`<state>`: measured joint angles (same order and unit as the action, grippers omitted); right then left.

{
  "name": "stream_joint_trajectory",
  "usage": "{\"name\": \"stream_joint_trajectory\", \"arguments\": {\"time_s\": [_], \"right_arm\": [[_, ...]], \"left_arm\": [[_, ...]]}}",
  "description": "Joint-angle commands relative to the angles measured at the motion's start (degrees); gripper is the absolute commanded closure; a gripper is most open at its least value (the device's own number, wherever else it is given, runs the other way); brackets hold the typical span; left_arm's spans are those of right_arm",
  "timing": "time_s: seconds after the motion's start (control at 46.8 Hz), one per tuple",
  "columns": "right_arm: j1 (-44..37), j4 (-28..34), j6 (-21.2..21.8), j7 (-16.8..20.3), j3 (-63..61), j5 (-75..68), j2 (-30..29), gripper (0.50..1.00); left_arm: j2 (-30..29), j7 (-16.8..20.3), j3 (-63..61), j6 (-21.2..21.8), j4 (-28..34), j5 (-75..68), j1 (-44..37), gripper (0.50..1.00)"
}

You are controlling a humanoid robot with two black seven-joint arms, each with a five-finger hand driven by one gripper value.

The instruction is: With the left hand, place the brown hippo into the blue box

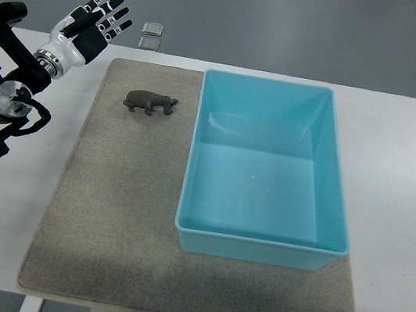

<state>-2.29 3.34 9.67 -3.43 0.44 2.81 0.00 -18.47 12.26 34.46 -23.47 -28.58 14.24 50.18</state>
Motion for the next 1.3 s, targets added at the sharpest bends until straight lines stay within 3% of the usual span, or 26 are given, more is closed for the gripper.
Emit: {"name": "stream_joint_trajectory", "arguments": {"time_s": [0.0,1.283], "right_arm": [[0.0,0.0,0.0,0.0,0.0,0.0,0.0,0.564],[0.0,0.0,0.0,0.0,0.0,0.0,0.0,0.564]], "left_arm": [[-0.2,0.0,0.0,0.0,-0.3,0.0,-0.3,0.5],[-3.1,0.0,-13.6,-0.2,0.5,0.0,3.5,0.5]]}}
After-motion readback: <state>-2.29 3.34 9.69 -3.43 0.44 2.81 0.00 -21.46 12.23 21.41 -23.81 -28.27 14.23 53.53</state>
